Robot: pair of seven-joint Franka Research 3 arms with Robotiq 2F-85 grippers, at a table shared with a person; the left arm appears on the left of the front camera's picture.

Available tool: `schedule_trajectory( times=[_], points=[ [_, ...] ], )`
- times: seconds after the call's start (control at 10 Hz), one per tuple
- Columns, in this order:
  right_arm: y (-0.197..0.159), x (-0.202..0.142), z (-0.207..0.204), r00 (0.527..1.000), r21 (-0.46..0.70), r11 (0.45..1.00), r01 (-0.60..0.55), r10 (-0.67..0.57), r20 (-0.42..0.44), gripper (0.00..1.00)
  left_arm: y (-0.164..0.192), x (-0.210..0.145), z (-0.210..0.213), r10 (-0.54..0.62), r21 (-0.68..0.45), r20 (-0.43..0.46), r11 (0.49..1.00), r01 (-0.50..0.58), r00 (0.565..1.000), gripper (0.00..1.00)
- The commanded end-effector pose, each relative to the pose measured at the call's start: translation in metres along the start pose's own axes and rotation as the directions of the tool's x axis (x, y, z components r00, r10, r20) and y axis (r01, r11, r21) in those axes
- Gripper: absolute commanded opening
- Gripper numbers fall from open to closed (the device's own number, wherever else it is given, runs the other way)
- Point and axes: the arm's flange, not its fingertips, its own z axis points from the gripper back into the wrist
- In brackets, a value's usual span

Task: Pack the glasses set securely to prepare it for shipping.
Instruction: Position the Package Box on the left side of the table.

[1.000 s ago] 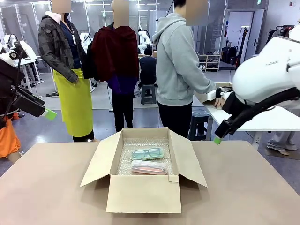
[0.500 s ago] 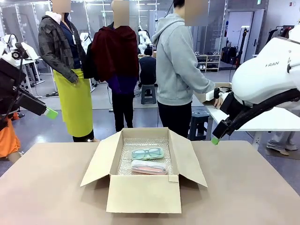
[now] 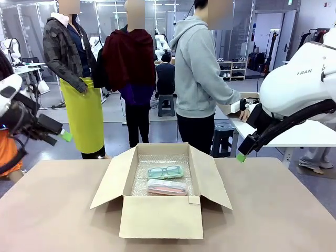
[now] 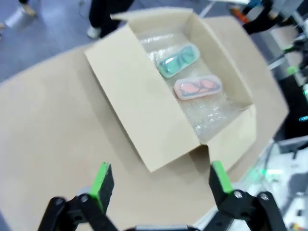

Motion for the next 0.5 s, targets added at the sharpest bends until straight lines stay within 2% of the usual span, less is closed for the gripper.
schedule_trajectory(
  times=[0.0,0.2,0.4],
  points=[
    [-0.002,0.001,0.001,1.000,-0.005,1.000,-0.016,0.016,-0.010,1.00,0.034,0.002,-0.041,0.138,-0.135,-0.017,0.981,-0.139,0.990,1.00],
    [-0.002,0.001,0.001,1.000,-0.005,1.000,-0.016,0.016,-0.010,1.00,0.056,-0.008,-0.068,0.228,-0.309,-0.030,0.924,-0.226,0.973,1.00],
    [-0.002,0.001,0.001,1.000,-0.005,1.000,-0.016,0.016,-0.010,1.00,0.065,-0.014,-0.085,0.216,-0.313,-0.046,0.924,-0.219,0.975,1.00]
  ],
)
